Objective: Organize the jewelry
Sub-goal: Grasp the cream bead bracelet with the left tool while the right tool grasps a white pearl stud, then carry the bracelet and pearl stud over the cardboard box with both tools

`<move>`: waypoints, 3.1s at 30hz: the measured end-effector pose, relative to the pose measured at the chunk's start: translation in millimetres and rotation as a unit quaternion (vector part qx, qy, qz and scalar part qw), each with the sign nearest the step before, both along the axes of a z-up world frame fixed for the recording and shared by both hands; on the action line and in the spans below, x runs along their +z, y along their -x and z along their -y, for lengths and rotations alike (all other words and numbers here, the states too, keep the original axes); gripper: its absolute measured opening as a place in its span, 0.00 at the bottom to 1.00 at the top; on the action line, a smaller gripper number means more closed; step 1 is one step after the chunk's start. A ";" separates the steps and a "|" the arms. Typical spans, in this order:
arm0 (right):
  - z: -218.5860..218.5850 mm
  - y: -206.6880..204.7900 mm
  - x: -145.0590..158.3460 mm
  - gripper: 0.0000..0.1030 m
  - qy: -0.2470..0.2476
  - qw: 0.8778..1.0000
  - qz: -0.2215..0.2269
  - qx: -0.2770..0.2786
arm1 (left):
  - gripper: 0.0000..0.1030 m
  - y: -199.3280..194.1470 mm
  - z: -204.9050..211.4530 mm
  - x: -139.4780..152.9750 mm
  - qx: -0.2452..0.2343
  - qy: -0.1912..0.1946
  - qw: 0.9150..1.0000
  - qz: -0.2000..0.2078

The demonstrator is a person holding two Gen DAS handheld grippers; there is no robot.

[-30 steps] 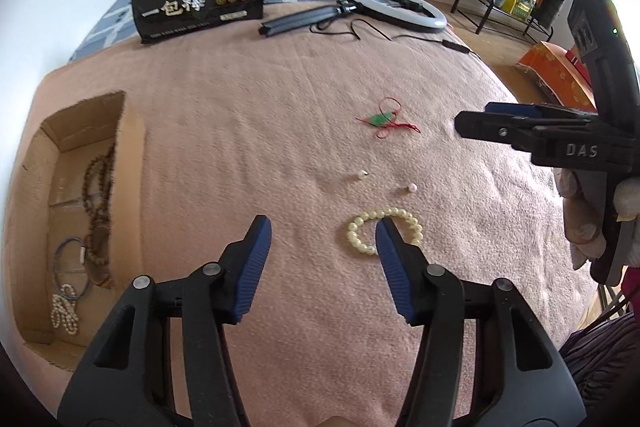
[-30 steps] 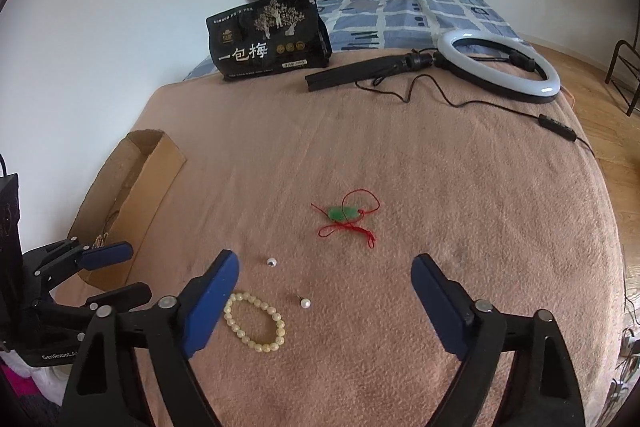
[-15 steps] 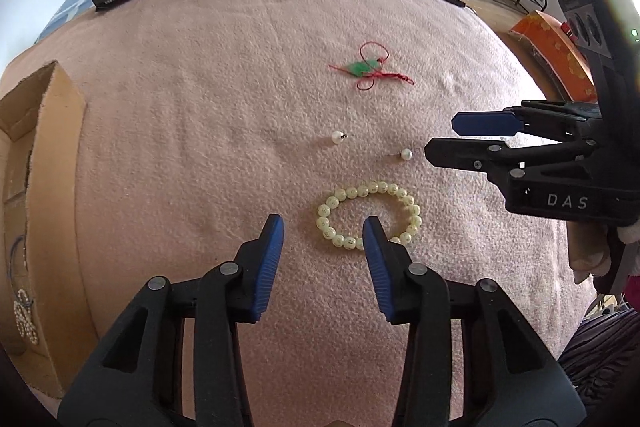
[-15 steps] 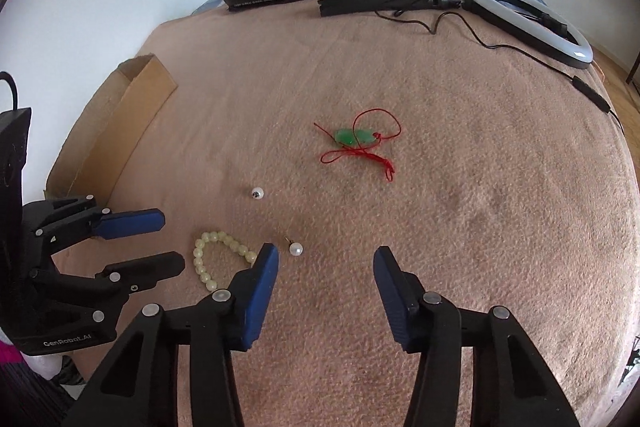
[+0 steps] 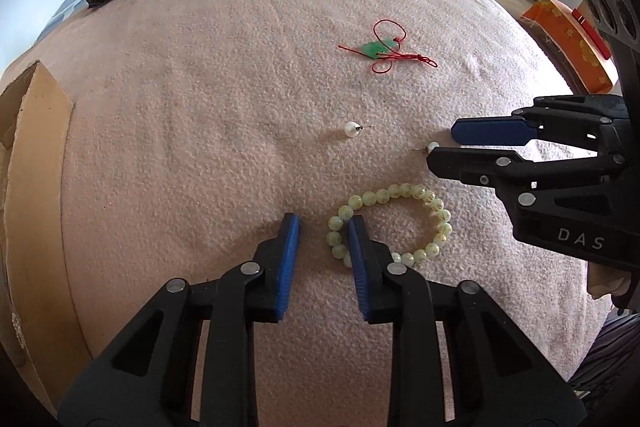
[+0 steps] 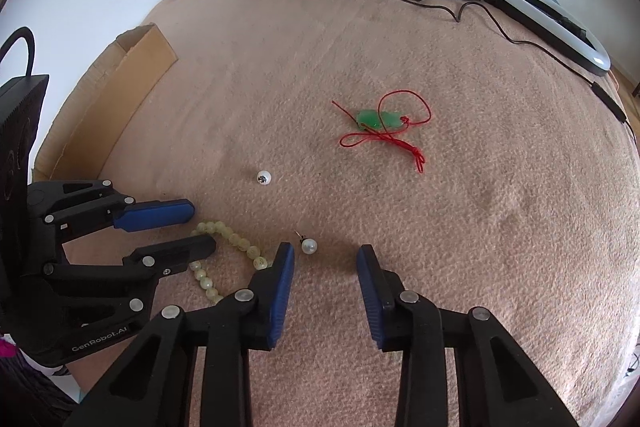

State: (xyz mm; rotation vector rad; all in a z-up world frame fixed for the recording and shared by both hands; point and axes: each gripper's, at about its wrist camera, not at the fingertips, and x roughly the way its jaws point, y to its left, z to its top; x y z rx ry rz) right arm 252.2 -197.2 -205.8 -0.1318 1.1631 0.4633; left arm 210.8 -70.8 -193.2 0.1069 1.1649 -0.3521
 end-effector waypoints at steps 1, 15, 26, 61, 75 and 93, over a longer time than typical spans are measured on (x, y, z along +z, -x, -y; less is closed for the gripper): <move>-2.2 0.7 0.2 0.31 0.003 1.000 0.003 0.003 | 0.18 -0.5 -0.9 -0.3 0.001 -0.002 1.000 0.001; -14.0 -0.8 -4.1 0.06 0.032 0.999 0.019 0.012 | 0.07 -0.6 -11.7 1.7 0.010 0.003 1.000 0.004; -2.0 3.1 17.5 0.06 0.011 0.999 0.037 -0.003 | 0.05 6.3 -23.7 27.1 0.025 0.027 0.999 0.026; -36.6 50.4 101.9 0.06 -0.034 0.993 0.113 0.019 | 0.05 34.6 -96.7 125.4 0.083 0.078 0.985 0.128; -111.8 70.9 118.5 0.06 -0.066 0.987 0.124 0.084 | 0.05 43.0 -178.0 139.1 0.158 0.080 0.972 0.155; -208.0 85.4 108.1 0.06 -0.101 0.978 0.107 0.149 | 0.05 39.6 -259.4 125.8 0.231 0.076 0.958 0.152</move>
